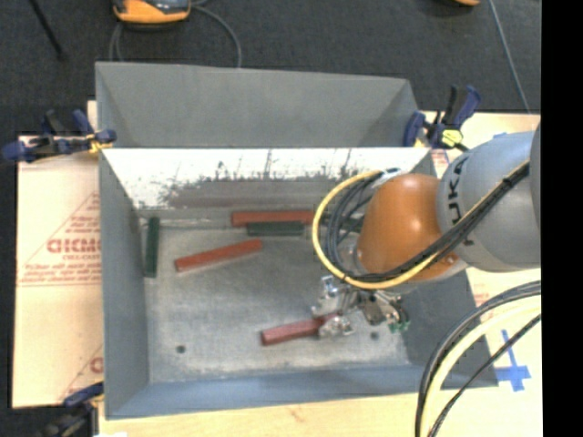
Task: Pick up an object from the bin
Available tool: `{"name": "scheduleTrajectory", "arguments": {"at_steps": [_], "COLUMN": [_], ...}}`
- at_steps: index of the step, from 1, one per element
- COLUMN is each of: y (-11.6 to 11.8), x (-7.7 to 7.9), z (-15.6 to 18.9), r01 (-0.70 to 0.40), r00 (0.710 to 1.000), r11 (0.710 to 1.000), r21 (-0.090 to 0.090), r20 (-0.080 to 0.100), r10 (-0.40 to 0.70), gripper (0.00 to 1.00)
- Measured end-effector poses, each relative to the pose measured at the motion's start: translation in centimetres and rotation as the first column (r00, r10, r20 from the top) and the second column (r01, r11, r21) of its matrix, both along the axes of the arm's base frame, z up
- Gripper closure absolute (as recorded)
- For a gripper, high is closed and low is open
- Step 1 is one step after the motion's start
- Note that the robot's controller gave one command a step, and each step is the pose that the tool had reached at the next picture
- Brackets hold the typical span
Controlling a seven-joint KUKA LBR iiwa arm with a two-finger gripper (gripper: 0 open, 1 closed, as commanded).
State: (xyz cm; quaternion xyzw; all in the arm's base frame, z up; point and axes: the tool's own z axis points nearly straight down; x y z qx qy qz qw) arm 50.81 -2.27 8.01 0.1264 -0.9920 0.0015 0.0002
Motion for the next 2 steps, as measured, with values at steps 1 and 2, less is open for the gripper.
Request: {"name": "scheduleTrajectory", "arguments": {"at_steps": [1,2], "y": [0.0,-0.1], "x": [0.0,1.5], "z": [0.0,16.4], "r01": [-0.001,0.039], "r00": [1.0,0.999], "r11": [1.0,0.999], "r21": [0.0,0.002], "r20": [0.0,0.009], "r10": [0.001,-0.039], "gripper": [1.0,1.0]}}
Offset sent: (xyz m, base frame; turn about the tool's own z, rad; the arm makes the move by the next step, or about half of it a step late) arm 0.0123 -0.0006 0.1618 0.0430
